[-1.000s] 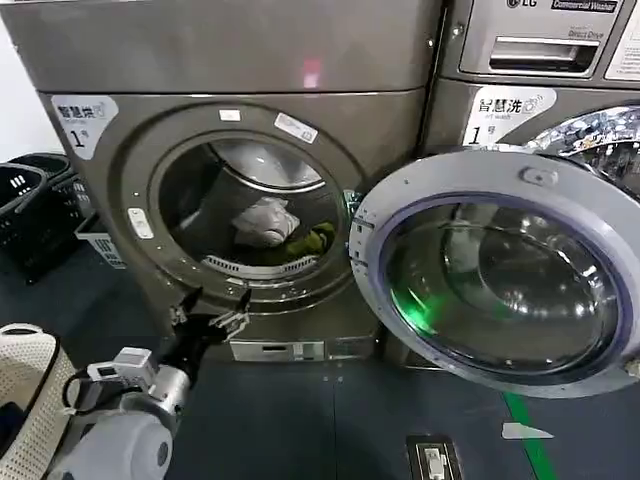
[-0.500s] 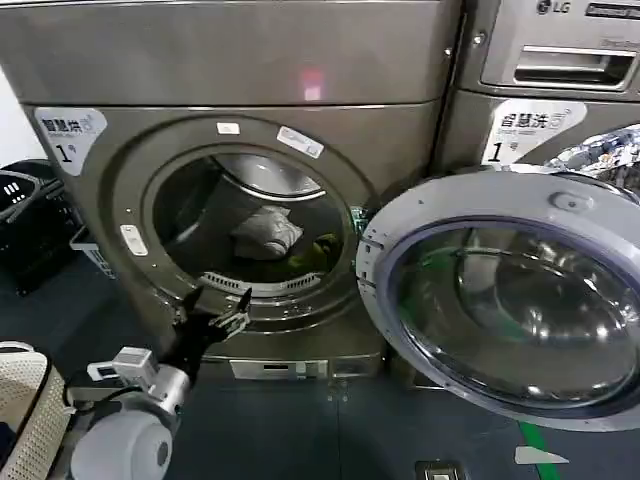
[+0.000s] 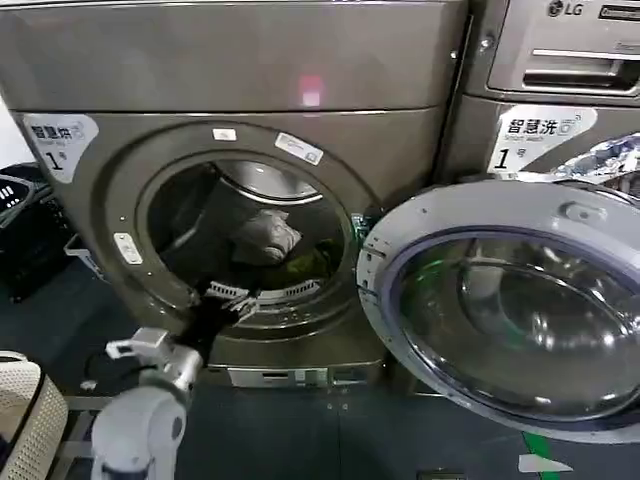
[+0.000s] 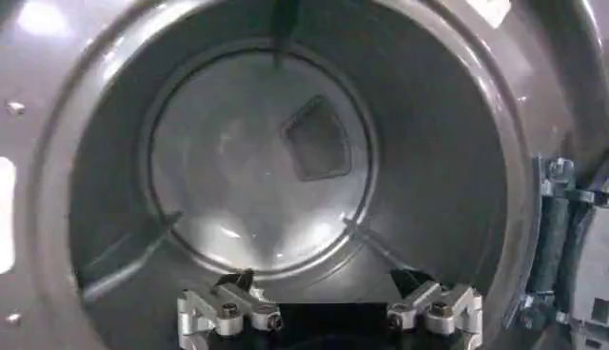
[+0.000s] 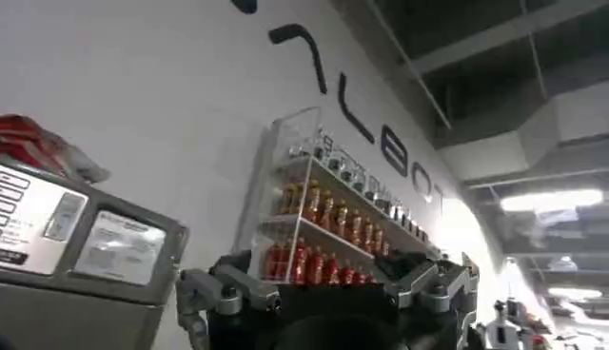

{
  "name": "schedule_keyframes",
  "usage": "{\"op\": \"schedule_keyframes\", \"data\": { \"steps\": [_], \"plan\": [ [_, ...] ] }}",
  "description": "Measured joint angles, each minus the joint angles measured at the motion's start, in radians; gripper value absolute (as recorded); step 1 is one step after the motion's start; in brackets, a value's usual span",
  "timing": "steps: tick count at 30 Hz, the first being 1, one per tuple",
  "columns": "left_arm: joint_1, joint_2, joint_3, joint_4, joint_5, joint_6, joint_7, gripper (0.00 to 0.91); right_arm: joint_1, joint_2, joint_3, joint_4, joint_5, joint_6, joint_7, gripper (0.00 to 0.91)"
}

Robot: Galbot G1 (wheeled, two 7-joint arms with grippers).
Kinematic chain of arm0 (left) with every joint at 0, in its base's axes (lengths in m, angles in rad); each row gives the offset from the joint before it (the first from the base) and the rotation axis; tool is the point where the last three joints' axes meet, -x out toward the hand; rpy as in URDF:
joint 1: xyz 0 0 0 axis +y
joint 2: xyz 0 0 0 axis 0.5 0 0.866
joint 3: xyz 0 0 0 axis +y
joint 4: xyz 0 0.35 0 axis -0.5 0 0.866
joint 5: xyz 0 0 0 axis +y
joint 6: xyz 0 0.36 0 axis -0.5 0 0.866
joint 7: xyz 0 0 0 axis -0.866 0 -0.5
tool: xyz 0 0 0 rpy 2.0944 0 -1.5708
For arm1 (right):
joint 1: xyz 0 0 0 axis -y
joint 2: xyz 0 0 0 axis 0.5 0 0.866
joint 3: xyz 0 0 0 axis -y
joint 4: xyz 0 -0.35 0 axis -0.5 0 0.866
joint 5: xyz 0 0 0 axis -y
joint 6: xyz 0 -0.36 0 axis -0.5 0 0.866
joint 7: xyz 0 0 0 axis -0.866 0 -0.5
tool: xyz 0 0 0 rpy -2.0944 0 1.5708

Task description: Grasp the clothes from the dryer.

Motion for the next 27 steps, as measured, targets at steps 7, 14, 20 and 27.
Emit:
{"op": "schedule_keyframes", "data": {
  "steps": [7,14,20,27],
  "plan": [
    [-0.19,-0.015,0.026,0.275,0.022,-0.076,-0.015,0.907,0.005,0.0,0.001,0.001,0.0,0.002,-0.006,0.907],
    [-0.351,-0.027,0.039,0.529,0.044,-0.149,-0.015,0.907,0.016,0.002,-0.007,0.001,0.0,0.004,-0.012,0.907],
    [-0.465,-0.043,0.034,0.71,0.057,-0.204,-0.003,0.907,0.02,0.003,-0.006,0.001,-0.001,0.008,-0.019,0.907],
    [-0.586,-0.028,0.062,0.914,0.057,-0.243,0.049,0.907,0.02,0.007,-0.008,0.006,-0.001,0.013,-0.025,0.907]
  ]
}}
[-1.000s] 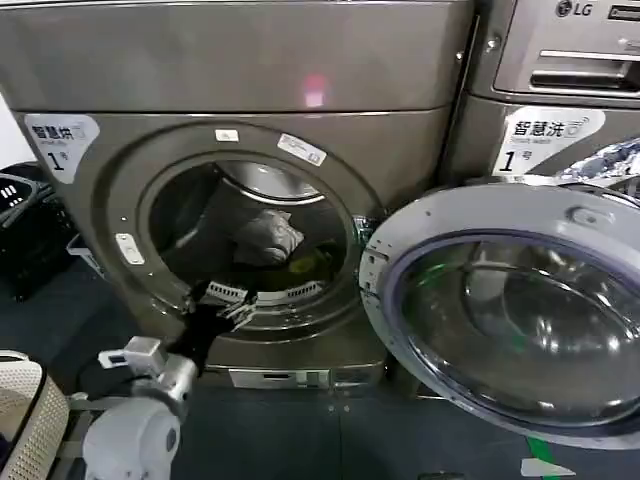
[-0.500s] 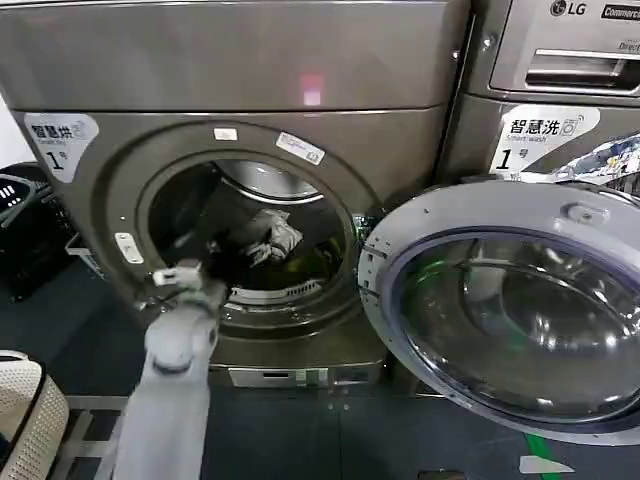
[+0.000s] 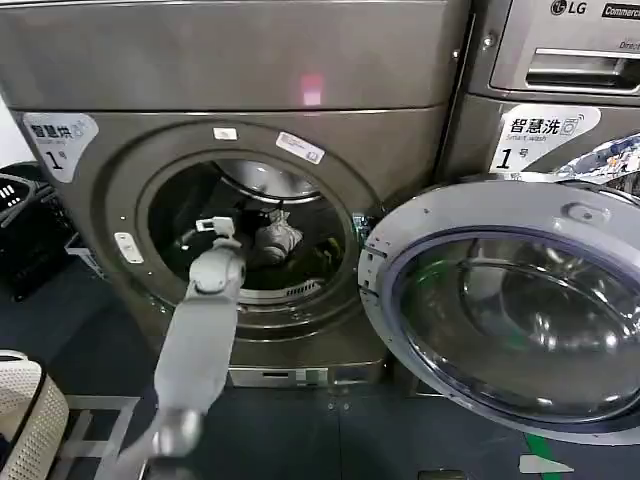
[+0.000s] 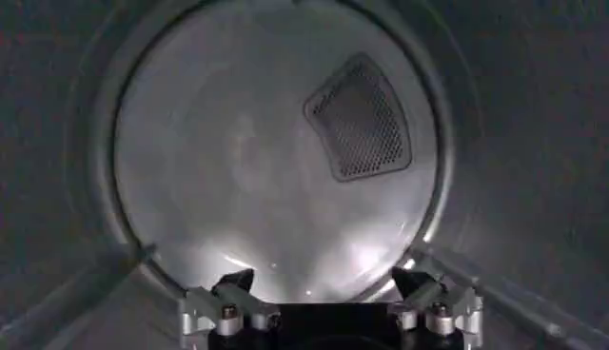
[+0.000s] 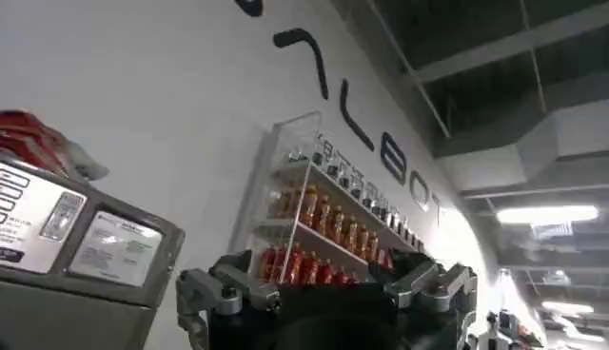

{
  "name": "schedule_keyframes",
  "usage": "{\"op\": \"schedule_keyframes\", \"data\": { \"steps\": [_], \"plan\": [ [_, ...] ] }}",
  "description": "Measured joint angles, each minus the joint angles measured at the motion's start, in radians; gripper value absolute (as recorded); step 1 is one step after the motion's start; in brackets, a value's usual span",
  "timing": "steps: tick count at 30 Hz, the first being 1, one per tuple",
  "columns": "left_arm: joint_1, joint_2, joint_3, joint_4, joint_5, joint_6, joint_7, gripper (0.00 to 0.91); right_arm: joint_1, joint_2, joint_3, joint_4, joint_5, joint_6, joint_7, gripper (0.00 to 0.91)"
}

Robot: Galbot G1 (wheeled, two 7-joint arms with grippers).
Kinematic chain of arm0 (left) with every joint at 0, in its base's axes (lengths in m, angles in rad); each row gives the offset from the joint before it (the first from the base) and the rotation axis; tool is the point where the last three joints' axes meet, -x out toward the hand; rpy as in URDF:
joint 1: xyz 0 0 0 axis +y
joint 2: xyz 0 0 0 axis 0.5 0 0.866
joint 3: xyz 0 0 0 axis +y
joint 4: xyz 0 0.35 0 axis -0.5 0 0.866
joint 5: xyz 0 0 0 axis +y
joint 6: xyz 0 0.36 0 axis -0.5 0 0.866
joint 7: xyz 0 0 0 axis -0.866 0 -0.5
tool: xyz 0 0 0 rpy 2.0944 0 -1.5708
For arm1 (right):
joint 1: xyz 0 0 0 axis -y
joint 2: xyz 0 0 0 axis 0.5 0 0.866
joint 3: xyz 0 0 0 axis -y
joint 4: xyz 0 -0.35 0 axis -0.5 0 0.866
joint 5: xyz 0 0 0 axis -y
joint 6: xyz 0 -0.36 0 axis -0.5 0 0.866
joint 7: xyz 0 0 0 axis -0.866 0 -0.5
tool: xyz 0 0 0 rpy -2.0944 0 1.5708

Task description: Grasp the clothes from the dryer.

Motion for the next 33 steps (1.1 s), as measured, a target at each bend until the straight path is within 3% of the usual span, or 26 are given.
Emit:
{"op": "schedule_keyframes", "data": {
  "steps": [12,33],
  "plan": [
    [-0.181,0.069,0.23,0.278,0.055,-0.041,0.282,0.907,-0.004,0.011,-0.004,0.005,0.0,0.008,-0.006,0.907],
    [-0.334,0.087,0.684,0.462,0.498,-0.223,0.653,0.907,0.019,0.024,-0.034,0.004,-0.022,0.012,-0.014,0.907]
  ]
}}
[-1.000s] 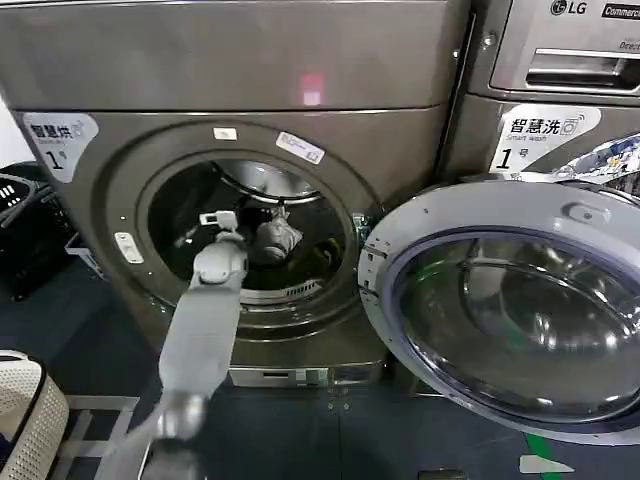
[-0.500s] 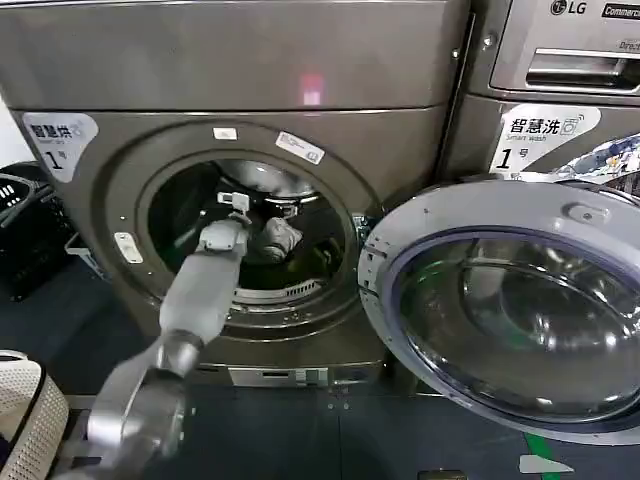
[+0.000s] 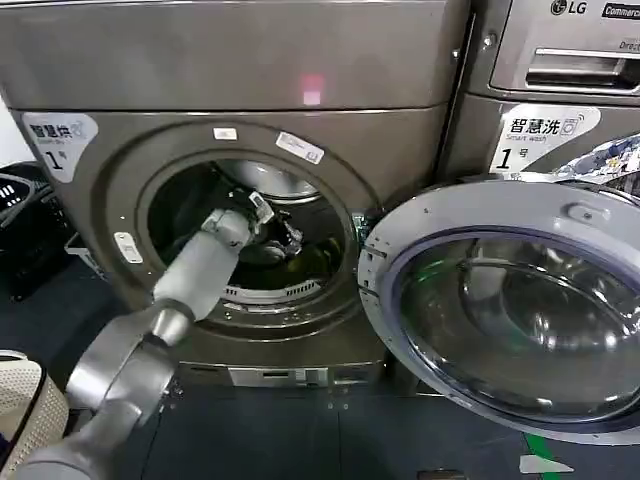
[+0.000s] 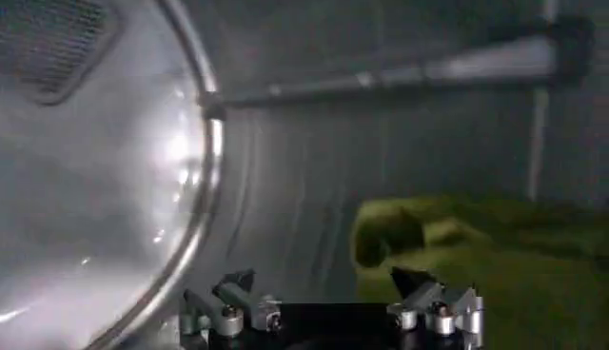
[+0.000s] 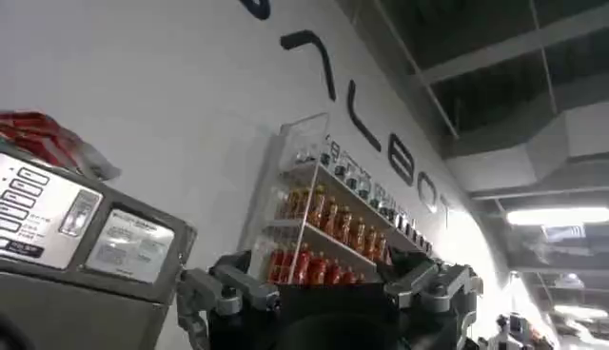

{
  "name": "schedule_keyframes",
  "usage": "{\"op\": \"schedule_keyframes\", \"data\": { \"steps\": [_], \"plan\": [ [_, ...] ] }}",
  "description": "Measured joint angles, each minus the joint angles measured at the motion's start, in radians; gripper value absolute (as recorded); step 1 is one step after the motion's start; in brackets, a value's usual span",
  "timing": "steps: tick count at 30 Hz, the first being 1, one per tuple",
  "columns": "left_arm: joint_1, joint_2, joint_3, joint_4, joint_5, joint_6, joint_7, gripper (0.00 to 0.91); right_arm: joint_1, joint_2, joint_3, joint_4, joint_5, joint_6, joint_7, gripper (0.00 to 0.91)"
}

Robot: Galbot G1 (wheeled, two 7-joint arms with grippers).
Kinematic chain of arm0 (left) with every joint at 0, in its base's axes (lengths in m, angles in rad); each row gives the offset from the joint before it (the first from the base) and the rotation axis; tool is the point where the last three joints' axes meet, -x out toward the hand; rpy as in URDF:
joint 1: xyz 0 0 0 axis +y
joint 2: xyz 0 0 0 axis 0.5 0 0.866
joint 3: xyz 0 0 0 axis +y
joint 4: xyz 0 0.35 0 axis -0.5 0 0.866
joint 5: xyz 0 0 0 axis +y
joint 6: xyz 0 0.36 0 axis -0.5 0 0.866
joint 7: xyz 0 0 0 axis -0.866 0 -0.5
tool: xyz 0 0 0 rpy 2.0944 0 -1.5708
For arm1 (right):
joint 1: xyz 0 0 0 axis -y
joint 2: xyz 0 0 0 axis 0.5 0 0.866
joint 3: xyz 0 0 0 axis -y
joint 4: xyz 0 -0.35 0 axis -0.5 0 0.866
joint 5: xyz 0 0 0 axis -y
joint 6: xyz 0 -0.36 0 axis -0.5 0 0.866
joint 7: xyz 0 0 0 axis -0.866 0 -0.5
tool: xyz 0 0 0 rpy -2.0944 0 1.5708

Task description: Grasp the clothes from the dryer.

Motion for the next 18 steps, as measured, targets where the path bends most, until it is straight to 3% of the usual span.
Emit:
{"op": "schedule_keyframes", "data": {
  "steps": [16,17,18],
  "plan": [
    [-0.02,-0.059,0.191,0.089,0.095,-0.024,0.086,0.907,0.012,0.025,-0.016,0.0,-0.016,0.009,-0.008,0.907],
    [-0.018,-0.06,0.195,0.092,0.096,-0.023,0.082,0.796,0.013,0.027,-0.018,0.001,-0.017,0.01,-0.009,0.907],
    [-0.017,-0.061,0.199,0.095,0.097,-0.023,0.079,0.557,0.013,0.028,-0.02,0.002,-0.017,0.01,-0.009,0.907]
  ]
}}
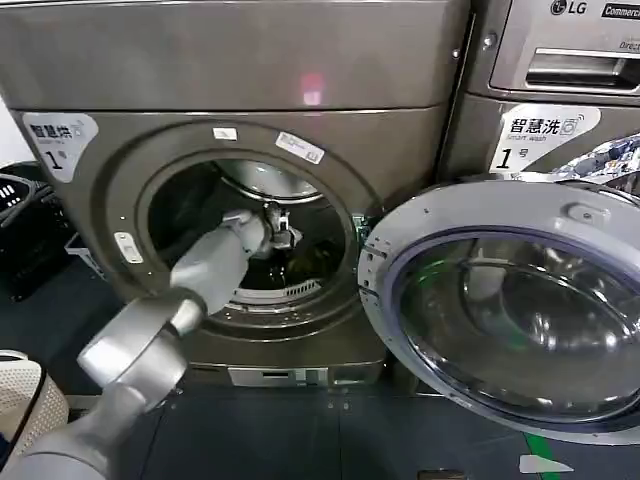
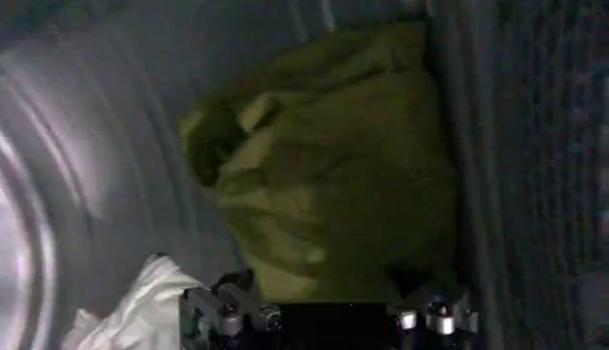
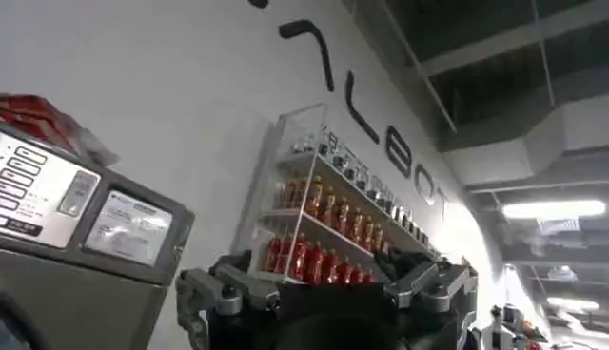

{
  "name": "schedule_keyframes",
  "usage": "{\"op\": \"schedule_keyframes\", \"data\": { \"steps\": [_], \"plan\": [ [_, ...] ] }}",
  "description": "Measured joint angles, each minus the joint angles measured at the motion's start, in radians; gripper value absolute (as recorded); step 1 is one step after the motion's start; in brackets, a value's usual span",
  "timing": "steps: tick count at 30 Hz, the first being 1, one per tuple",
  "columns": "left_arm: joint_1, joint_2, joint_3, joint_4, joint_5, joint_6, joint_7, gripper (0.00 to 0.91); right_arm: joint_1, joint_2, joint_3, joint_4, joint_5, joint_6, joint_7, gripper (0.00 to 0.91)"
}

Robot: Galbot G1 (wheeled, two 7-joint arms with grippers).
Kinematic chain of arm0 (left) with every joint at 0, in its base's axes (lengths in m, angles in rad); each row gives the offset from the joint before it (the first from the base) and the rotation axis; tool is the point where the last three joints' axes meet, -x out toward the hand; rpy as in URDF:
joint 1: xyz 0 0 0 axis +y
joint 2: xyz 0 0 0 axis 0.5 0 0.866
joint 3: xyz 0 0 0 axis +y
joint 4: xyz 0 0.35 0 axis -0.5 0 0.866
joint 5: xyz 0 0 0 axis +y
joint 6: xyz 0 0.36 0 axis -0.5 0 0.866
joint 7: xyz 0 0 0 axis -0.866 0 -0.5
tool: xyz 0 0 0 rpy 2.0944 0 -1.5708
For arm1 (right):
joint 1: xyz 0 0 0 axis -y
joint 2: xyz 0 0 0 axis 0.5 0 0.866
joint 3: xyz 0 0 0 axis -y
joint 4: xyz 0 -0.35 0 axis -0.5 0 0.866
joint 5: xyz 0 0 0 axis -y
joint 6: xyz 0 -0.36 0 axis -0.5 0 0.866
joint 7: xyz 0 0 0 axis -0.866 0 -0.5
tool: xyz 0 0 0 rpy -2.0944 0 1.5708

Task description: Grasp the clothes from the dryer.

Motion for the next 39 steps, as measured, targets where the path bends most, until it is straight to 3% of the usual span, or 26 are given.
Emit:
{"op": "schedule_keyframes", "data": {
  "steps": [1,2,3,6,9,22,39],
  "plan": [
    [0.001,-0.001,0.003,0.002,0.0,0.0,-0.004,0.489,0.0,0.001,-0.001,0.001,-0.001,0.0,0.0,0.907],
    [0.0,-0.002,0.006,0.005,0.0,0.0,-0.007,0.262,0.0,0.001,-0.002,0.002,-0.001,0.001,0.0,0.907],
    [0.0,-0.004,0.009,0.007,-0.001,0.001,-0.01,0.182,0.0,0.002,-0.002,0.002,-0.001,0.001,0.0,0.907],
    [0.004,-0.009,0.018,0.013,0.0,0.003,-0.019,0.125,0.0,0.002,-0.002,0.001,-0.001,0.002,-0.001,0.907],
    [0.006,-0.014,0.022,0.013,-0.005,0.002,-0.023,0.0,0.001,0.004,-0.003,0.0,-0.002,0.003,-0.002,0.907],
    [0.014,0.002,-0.071,-0.036,-0.077,-0.004,-0.06,0.0,0.01,0.006,-0.023,0.002,-0.011,0.005,-0.002,0.907],
    [0.225,0.016,-0.555,-0.311,-0.417,0.012,-0.363,0.0,0.019,0.0,-0.043,0.004,-0.02,0.007,-0.002,0.907]
  ]
}}
